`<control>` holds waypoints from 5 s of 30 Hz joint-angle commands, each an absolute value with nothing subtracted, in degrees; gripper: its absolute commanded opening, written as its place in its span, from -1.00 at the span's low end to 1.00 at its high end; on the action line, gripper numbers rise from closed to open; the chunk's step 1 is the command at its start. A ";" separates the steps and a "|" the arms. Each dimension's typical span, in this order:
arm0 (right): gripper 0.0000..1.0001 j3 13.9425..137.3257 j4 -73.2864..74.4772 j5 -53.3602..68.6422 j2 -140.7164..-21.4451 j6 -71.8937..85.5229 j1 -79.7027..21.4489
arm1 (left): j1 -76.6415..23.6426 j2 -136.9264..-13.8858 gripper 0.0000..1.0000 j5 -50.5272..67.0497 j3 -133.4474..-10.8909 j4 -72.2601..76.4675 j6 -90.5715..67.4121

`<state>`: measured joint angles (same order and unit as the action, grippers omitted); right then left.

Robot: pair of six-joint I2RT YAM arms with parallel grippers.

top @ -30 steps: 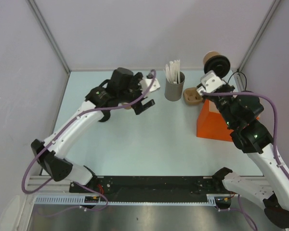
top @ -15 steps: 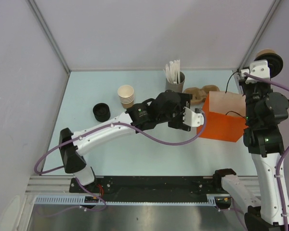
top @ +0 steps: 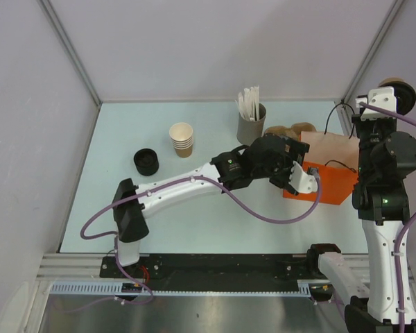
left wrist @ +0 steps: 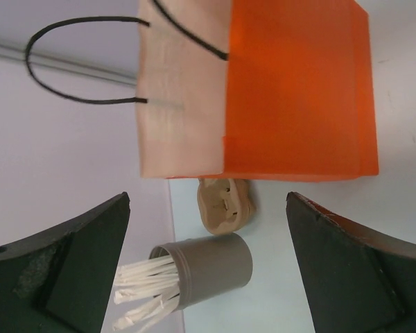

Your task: Pack the takeout coffee

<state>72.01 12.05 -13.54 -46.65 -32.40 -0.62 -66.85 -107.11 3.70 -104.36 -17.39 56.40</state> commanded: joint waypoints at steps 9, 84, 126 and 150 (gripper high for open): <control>-1.00 72.60 13.53 -13.36 -46.85 -29.54 4.39 | -67.94 -107.22 0.99 13.61 -111.52 -27.59 60.13; -1.00 72.68 18.19 1.40 -45.70 -20.66 10.63 | -66.27 -98.28 -1.00 -11.24 -104.69 -12.13 38.76; -1.00 72.60 22.76 7.38 -47.81 -18.90 7.56 | -52.03 -78.58 -1.00 -18.11 -82.44 -7.38 35.95; -1.00 72.77 27.59 7.90 -49.48 -20.74 -1.84 | -52.03 -74.27 0.18 -2.11 -81.82 -21.80 24.43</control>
<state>72.01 26.50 6.90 -49.41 -20.23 0.54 -52.16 -76.07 -5.52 -79.55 -20.80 26.85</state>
